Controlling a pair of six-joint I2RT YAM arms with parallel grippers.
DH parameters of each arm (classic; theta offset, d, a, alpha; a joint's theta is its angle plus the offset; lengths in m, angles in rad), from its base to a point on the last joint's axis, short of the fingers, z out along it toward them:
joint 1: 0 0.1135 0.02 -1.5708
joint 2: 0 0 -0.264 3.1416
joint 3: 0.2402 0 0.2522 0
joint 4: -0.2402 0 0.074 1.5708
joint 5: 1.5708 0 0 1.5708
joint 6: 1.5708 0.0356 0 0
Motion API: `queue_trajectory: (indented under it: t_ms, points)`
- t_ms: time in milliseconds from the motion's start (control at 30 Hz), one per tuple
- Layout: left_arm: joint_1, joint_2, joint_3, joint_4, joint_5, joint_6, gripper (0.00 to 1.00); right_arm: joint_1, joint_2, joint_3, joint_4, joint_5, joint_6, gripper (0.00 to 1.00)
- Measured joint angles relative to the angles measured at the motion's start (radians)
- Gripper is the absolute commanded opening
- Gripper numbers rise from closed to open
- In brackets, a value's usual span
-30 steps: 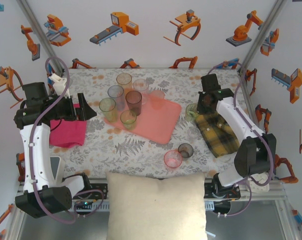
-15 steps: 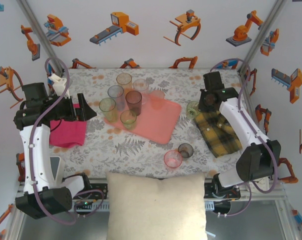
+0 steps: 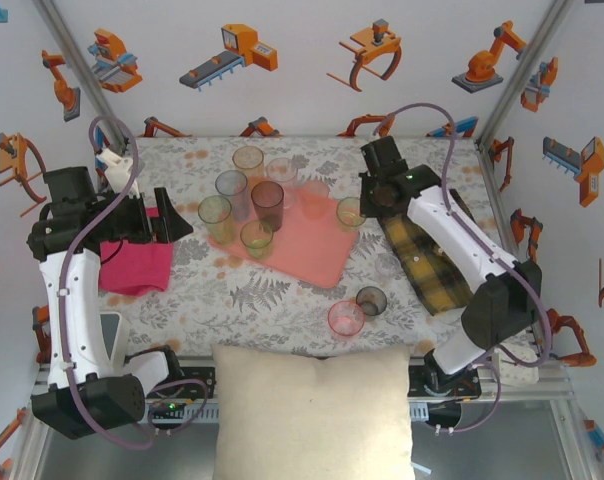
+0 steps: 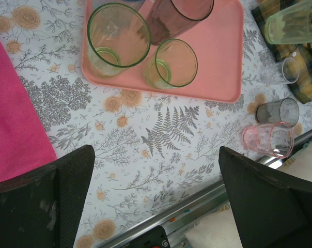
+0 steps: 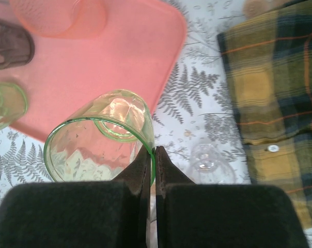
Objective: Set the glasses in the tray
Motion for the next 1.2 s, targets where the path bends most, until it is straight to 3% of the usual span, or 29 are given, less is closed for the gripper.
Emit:
queue_trajectory:
  t_ms: [400, 1200]
  points:
    - [0.006, -0.013, 0.0, 0.0, 0.0, 0.0, 0.97, 0.121, 0.165, 0.044, 0.057, 0.01, 0.044, 0.04]
    - [0.006, -0.015, -0.002, 0.0, 0.0, 0.0, 0.97, 0.158, 0.399, 0.215, 0.086, 0.026, 0.067, 0.05]
